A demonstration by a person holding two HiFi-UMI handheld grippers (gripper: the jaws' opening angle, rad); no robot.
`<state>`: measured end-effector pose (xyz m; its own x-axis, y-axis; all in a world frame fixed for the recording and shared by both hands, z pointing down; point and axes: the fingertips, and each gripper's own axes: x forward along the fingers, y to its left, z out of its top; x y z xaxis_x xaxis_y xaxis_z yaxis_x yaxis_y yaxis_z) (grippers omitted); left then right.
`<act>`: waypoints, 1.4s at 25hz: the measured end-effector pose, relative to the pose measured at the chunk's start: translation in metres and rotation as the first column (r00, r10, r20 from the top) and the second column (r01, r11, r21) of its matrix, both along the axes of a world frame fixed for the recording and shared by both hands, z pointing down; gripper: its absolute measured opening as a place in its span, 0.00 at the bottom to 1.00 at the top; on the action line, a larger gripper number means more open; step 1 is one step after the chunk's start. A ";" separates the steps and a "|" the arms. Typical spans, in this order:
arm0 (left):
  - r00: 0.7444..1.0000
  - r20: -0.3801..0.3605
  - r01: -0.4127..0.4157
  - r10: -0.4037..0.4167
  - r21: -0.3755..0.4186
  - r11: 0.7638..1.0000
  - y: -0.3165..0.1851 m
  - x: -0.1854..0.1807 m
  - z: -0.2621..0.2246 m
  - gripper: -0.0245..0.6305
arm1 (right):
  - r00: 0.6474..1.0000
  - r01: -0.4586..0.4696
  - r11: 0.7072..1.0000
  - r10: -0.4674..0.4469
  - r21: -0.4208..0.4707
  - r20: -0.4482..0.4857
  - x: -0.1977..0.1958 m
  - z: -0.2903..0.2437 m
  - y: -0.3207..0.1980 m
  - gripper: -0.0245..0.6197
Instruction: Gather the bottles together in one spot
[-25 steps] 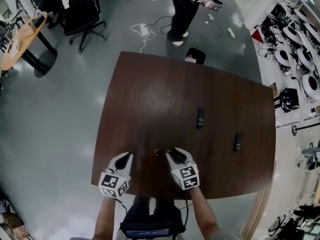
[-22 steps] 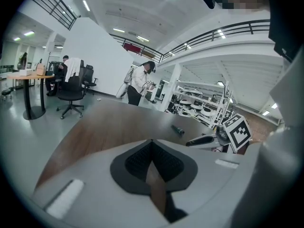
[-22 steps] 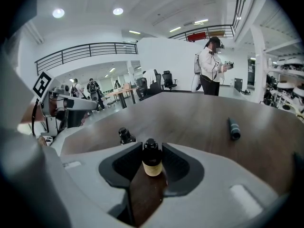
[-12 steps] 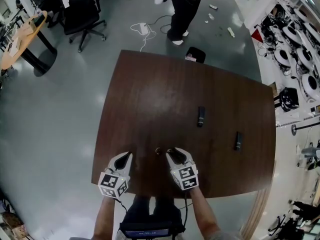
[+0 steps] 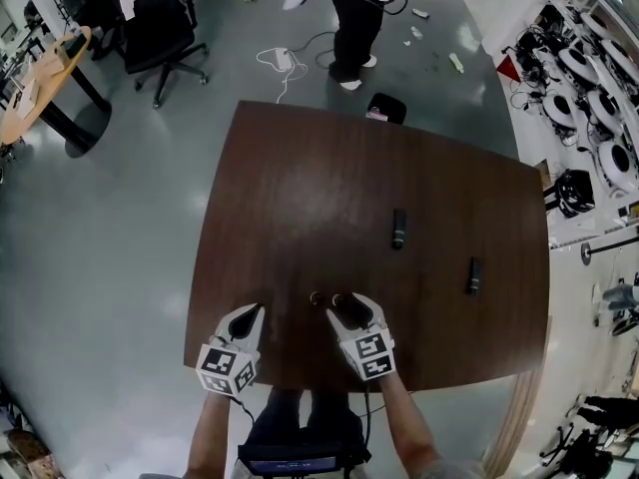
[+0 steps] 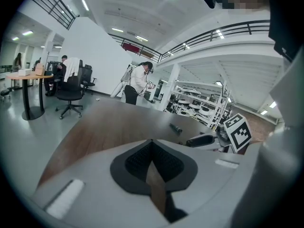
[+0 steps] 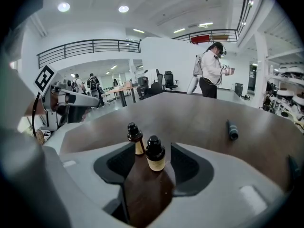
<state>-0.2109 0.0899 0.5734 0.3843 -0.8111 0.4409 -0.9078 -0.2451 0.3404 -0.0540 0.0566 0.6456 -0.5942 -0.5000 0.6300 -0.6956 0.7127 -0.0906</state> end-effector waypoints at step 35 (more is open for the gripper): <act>0.949 -0.084 -0.292 0.304 0.128 0.948 0.019 0.134 -0.084 0.04 | 0.864 -0.427 0.901 0.430 -0.070 0.264 0.112 -0.116 0.026 0.04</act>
